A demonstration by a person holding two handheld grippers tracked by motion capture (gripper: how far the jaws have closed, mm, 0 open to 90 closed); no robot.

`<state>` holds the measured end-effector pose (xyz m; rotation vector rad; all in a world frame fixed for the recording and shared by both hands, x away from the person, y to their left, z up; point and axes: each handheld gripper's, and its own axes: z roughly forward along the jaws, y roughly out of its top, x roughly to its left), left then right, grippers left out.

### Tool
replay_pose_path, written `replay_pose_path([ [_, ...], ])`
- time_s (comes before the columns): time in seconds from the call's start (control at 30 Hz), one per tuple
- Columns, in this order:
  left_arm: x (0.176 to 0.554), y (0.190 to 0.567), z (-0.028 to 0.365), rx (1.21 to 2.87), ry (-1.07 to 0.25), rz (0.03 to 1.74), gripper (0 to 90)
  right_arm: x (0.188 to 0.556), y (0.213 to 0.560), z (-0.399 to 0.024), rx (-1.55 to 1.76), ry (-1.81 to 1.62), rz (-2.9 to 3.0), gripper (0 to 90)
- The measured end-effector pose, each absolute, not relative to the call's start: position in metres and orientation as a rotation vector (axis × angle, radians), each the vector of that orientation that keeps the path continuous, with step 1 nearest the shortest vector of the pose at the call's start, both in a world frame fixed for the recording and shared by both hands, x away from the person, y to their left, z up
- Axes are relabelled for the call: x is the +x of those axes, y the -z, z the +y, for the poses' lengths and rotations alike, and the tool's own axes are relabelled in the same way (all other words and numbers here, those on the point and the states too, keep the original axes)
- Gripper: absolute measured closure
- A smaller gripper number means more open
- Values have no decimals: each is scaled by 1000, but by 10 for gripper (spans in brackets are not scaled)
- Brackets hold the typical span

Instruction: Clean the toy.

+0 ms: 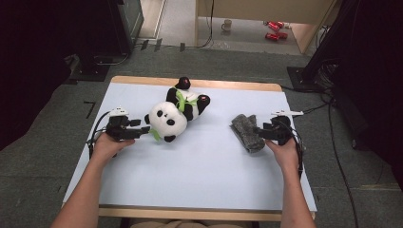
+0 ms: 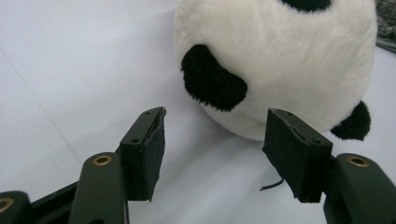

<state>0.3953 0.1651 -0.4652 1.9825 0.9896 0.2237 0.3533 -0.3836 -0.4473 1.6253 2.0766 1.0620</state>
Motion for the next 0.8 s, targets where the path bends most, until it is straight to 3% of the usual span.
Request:
replay_pose_path([
  [0.37,395,469,177,2014,-256,1024,367,347,453,-417,1684,-1047,1966,509],
  [0.8,395,476,186,2052,-300,1074,359,346,478,-438,1707,-912,1901,508],
])
